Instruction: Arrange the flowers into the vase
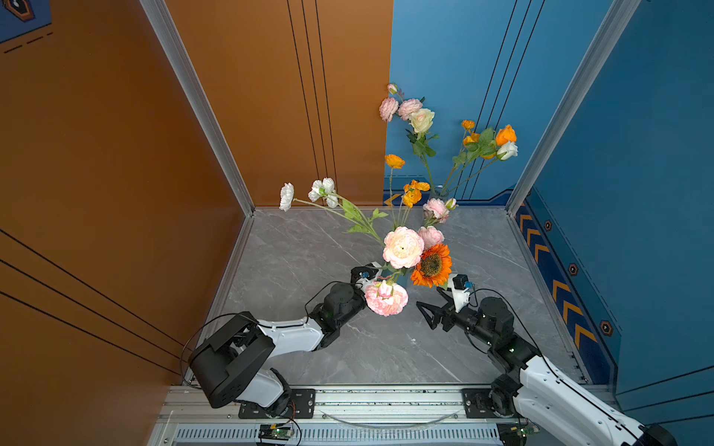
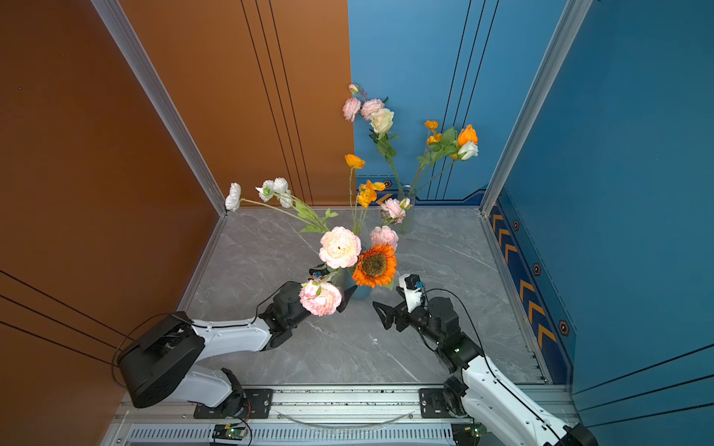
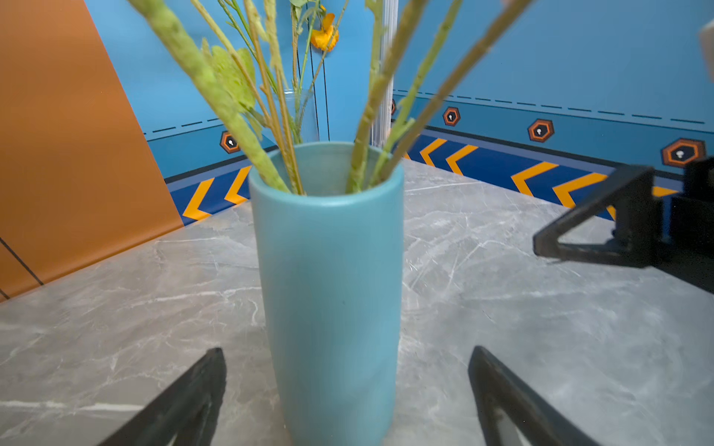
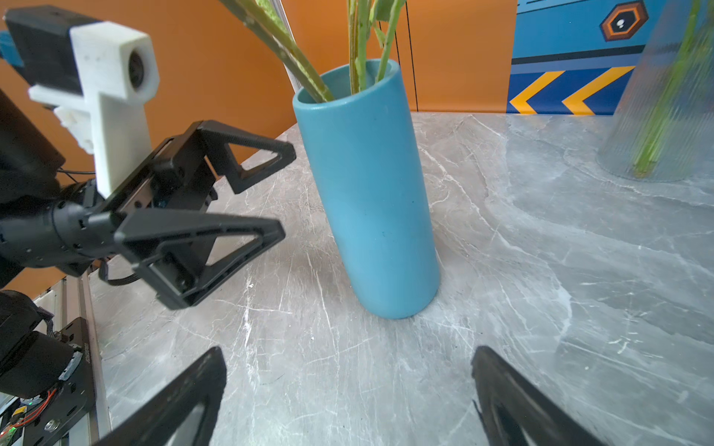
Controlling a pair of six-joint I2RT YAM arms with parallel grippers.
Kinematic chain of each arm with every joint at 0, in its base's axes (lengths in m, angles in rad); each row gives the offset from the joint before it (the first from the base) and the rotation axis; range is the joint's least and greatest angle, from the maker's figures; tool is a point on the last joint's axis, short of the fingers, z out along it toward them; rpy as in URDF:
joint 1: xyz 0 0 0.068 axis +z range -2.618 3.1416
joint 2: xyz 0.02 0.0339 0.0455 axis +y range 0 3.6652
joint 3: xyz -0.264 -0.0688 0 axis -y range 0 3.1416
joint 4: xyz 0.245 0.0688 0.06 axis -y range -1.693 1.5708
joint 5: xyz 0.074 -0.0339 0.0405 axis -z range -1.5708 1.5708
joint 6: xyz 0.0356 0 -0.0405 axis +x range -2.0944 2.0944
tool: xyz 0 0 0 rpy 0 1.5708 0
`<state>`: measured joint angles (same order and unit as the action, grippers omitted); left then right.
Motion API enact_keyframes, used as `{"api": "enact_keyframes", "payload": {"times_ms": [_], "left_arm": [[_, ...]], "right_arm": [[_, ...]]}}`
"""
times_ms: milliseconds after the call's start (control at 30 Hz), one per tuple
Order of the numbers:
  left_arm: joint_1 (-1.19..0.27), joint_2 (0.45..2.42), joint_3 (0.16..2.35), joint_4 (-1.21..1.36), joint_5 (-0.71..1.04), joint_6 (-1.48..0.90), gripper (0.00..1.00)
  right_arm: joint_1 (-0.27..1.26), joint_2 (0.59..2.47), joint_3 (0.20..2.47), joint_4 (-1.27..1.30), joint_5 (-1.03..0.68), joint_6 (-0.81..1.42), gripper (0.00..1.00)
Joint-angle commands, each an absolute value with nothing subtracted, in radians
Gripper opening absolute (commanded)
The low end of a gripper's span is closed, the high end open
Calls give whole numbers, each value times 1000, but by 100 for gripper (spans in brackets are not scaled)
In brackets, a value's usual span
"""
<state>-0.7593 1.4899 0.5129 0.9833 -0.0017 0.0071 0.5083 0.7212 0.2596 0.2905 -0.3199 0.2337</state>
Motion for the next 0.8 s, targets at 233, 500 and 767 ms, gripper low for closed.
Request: {"api": "enact_keyframes", "payload": {"times_ms": [233,500,767], "left_arm": [[-687,1683,646,1215,162,-81,98],[-676,1802,747,1254,233,-122,98],[-677,1848,794,1264,246,-123,92]], "right_arm": [[500,821,273,383,-382,223,100],[497,847,286,403,-386,212,100],[492,864,289,416,-396,212,100]]}}
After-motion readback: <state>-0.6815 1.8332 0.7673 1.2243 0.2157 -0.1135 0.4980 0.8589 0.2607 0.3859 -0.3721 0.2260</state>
